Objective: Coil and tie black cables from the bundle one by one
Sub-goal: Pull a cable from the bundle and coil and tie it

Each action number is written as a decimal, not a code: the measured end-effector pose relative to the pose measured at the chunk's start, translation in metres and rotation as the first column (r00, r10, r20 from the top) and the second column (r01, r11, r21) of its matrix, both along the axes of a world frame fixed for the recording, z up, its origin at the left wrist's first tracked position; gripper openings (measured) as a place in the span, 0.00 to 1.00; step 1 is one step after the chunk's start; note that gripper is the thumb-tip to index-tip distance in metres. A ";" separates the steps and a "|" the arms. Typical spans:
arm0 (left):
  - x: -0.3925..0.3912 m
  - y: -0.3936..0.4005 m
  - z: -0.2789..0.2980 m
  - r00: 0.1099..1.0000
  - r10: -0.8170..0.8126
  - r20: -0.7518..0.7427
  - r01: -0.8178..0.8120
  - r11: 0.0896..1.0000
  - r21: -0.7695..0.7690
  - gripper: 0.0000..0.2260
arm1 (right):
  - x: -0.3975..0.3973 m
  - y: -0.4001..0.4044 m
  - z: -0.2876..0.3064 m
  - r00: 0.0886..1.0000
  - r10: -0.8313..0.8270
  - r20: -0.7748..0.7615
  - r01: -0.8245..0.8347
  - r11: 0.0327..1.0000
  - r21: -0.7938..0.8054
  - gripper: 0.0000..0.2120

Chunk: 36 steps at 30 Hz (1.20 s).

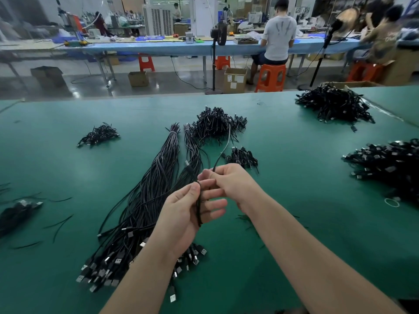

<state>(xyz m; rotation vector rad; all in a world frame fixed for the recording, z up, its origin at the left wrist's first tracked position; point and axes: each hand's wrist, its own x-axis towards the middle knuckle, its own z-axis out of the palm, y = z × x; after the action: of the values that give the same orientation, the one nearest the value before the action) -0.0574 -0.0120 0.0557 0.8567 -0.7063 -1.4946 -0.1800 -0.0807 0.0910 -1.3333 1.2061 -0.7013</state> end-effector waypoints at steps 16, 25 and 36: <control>-0.014 -0.003 -0.014 0.991 0.130 0.036 -0.133 0.986 0.098 0.14 | 0.004 0.017 0.001 0.993 -0.081 -0.084 0.050 0.947 -0.318 0.13; 0.014 -0.037 -0.021 0.866 0.475 -0.156 -0.409 0.853 0.324 0.16 | 0.009 0.066 -0.030 0.937 -0.039 0.347 0.070 0.994 -0.079 0.07; 0.010 -0.036 0.002 0.882 0.405 -0.241 -0.367 0.911 0.189 0.15 | 0.020 0.083 -0.072 0.707 -0.516 0.483 0.020 0.698 0.715 0.10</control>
<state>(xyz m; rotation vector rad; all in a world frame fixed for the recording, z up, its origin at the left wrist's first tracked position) -0.0479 -0.0478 0.0577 0.8163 -0.2067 -1.2719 -0.1595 0.0023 0.0186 -0.2073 0.9260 -0.7664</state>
